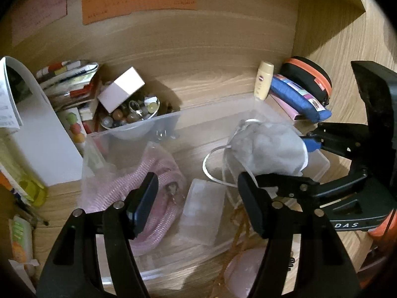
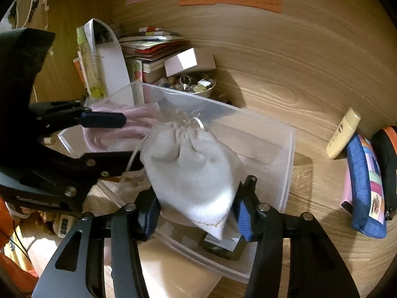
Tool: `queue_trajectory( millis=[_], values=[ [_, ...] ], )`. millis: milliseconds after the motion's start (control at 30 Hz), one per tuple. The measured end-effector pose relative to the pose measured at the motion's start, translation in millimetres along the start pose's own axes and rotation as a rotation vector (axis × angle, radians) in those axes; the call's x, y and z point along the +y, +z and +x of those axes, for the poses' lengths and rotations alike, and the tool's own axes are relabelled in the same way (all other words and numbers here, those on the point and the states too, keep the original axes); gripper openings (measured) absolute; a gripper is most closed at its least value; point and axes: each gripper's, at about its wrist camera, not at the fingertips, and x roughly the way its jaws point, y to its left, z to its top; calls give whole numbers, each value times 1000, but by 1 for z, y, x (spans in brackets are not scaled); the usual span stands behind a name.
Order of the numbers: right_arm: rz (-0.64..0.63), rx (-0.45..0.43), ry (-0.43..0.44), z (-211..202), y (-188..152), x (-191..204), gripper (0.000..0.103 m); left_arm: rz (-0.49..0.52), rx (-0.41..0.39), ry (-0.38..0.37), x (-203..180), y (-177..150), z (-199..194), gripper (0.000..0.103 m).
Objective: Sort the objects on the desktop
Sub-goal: 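Carry drawstring bag and jar into clear box and open both tools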
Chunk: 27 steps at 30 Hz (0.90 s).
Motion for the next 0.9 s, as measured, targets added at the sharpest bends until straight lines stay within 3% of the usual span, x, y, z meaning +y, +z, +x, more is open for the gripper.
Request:
queue_trajectory(
  millis=[133,300,533,767,900],
  values=[
    [8,8,-18,0,1,-2,58,-12,5,1,3,0,-2,66],
    [33,14,-33,-3,2,-5,81,-46,-13,1,8,2,-15,71],
    [59,44,-34,-7,4,-4,81,-109,-47,6,18,-1,-46,77],
    [9,15,-179,-27,-2,10,87,-137,-99,40,29,-14,-79,84],
    [15,11,-178,-44,-9,11,87,-150,-114,57,37,-27,-93,89]
  ],
)
